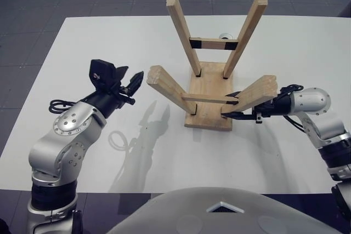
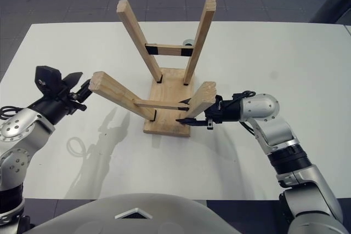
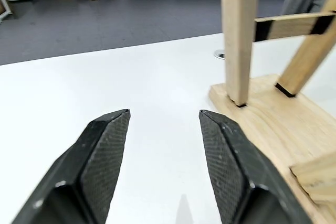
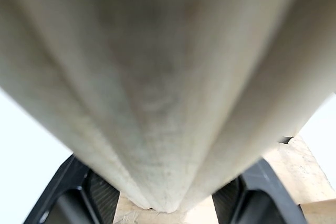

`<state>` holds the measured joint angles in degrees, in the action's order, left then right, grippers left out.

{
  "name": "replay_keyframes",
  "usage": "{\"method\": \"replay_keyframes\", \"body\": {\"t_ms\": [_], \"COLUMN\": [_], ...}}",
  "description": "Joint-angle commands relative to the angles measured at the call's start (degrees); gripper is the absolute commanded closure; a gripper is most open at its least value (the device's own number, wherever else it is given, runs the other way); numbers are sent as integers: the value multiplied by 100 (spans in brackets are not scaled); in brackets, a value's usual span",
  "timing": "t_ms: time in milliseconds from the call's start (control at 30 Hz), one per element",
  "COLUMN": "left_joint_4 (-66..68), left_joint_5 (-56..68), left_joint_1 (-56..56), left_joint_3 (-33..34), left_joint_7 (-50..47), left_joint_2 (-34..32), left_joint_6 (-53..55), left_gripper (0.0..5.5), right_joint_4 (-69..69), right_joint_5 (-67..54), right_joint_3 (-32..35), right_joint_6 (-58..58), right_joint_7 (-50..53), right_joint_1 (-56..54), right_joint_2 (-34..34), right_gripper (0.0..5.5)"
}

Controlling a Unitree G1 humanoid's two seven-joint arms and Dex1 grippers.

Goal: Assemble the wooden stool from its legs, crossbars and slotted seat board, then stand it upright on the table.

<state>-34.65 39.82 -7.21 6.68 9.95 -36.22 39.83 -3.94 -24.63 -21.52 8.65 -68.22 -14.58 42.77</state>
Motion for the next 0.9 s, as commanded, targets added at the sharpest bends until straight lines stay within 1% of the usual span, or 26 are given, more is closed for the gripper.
{"method": "replay_keyframes", "body": {"t_ms": [33, 233, 300, 600, 800, 833, 900], "left_joint_4": [-91, -77, -51, -217, -237, -254, -249], "left_joint_5": [-142, -172, -169, -228, -392, -415, -589], "left_joint_1": [-253, -367, -371, -484, -733, -773, -848], "left_joint_3": [-133, -183, -175, -91, -192, -201, -299], "left_joint_7": [599, 945, 972, 1009, 1185, 1228, 1353], "left_joint_2": [10, 53, 92, 235, 140, 133, 76], "left_joint_6": [-249, -317, -312, -230, -249, -250, -325], "left_gripper": [305, 305, 306, 306, 306, 306, 306], "right_joint_4": [-644, -564, -518, -448, -424, -423, -371], "right_joint_5": [1246, 1035, 903, 1180, 1206, 1231, 1256], "right_joint_3": [-673, -535, -501, -205, 8, 34, 182], "right_joint_6": [-465, -468, -673, -656, -641, -626, -609], "right_joint_7": [-425, -439, -464, -298, -202, -199, -139], "right_joint_1": [232, 253, 258, 347, 391, 402, 503], "right_joint_2": [354, 417, 435, 221, 166, 181, 305], "right_gripper": [342, 342, 297, 128, 18, 4, 4]}}
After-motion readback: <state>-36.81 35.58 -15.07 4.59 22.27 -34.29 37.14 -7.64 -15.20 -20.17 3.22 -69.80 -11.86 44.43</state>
